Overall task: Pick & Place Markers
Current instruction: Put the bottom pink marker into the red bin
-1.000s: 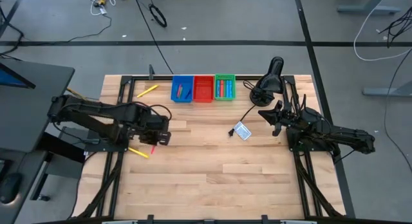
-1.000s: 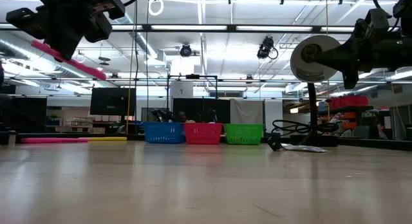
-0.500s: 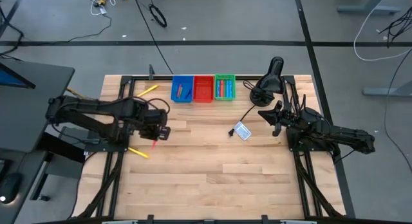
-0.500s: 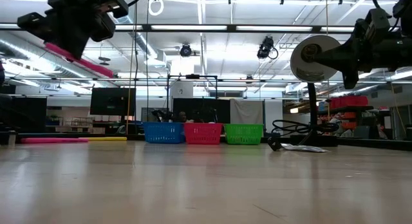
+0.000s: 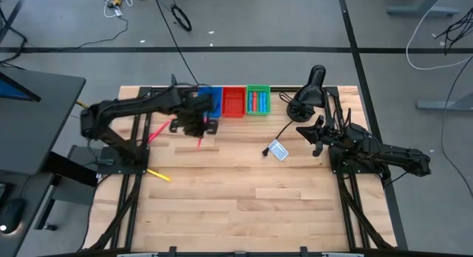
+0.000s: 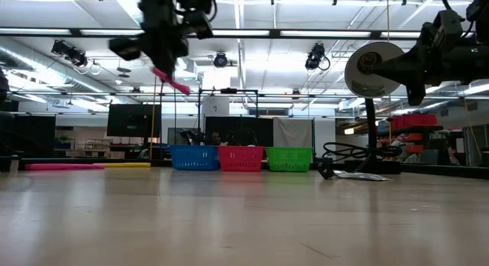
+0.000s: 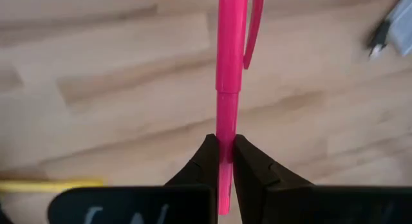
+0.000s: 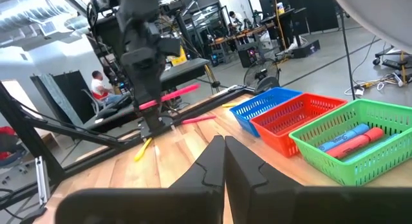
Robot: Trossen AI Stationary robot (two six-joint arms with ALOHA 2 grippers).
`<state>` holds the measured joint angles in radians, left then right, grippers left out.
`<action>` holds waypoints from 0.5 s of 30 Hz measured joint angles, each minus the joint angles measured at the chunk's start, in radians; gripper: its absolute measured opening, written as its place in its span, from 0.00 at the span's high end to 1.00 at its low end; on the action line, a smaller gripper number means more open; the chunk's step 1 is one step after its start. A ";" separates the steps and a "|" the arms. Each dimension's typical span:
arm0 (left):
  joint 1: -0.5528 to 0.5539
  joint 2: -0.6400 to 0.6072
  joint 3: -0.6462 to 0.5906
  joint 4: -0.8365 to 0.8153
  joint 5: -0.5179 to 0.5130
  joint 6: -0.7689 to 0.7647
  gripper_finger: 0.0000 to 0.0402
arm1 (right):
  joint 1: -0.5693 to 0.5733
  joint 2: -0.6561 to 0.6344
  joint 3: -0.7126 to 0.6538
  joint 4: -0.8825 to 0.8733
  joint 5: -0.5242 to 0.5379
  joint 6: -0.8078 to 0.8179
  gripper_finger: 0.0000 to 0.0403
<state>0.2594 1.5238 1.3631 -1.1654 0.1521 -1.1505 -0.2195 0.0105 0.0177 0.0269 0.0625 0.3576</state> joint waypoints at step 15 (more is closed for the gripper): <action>0.217 0.370 0.458 -0.057 0.018 0.131 0.94 | 0.000 0.000 0.000 0.000 0.000 0.000 0.97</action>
<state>0.4762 1.8942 1.8215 -1.2222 0.1703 -1.0194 -0.2195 0.0109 0.0177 0.0265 0.0628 0.3576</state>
